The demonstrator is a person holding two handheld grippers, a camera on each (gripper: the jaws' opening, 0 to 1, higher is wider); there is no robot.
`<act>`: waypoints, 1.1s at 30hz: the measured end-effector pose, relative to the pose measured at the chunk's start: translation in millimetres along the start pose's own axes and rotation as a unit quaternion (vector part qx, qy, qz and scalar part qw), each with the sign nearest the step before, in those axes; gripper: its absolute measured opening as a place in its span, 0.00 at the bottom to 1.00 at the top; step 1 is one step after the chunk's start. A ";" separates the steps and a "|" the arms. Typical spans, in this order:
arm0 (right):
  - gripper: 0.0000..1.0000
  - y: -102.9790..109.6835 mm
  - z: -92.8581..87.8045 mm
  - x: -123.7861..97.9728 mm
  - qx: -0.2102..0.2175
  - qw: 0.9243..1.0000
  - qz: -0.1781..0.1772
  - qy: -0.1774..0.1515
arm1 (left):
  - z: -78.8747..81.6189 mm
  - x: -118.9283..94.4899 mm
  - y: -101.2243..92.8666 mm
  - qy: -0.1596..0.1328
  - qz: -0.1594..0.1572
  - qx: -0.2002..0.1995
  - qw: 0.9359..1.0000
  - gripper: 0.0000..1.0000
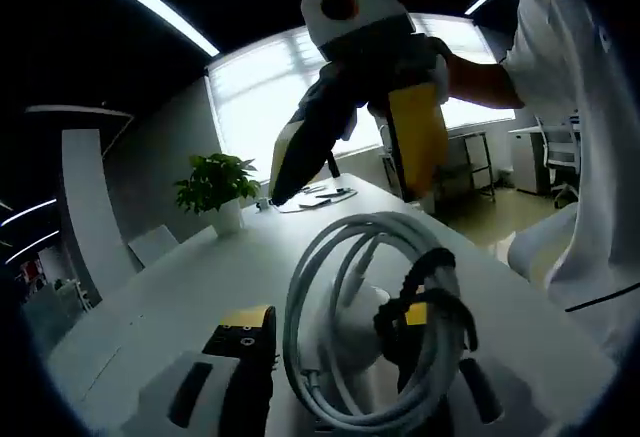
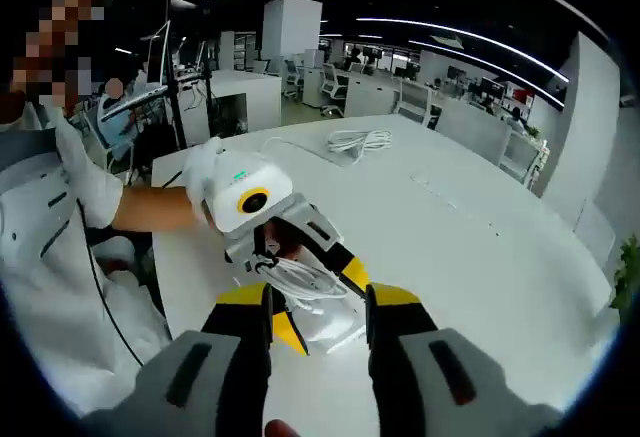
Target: Straighten the power strip on the desk, plug the charger into it
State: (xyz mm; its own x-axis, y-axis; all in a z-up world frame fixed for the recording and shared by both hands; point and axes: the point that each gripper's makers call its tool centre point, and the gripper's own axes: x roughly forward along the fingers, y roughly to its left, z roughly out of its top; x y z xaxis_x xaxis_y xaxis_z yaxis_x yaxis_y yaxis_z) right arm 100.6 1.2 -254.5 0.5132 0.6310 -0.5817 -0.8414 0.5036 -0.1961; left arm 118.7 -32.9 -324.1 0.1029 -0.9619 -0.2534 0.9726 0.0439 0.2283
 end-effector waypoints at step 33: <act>0.04 -13.3 16.9 27.7 -0.203 0.974 -0.068 -0.072 | -12.7 6.3 11.9 0.031 0.002 -0.053 0.998 0.47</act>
State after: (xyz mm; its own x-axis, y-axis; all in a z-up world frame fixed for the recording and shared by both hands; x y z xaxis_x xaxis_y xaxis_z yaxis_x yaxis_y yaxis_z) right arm 128.9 22.0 -254.6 0.6186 0.6660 -0.4168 -0.7464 0.3327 -0.5763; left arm 133.6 -35.0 -335.0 0.1154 -0.9432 -0.3117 0.9885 0.0784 0.1290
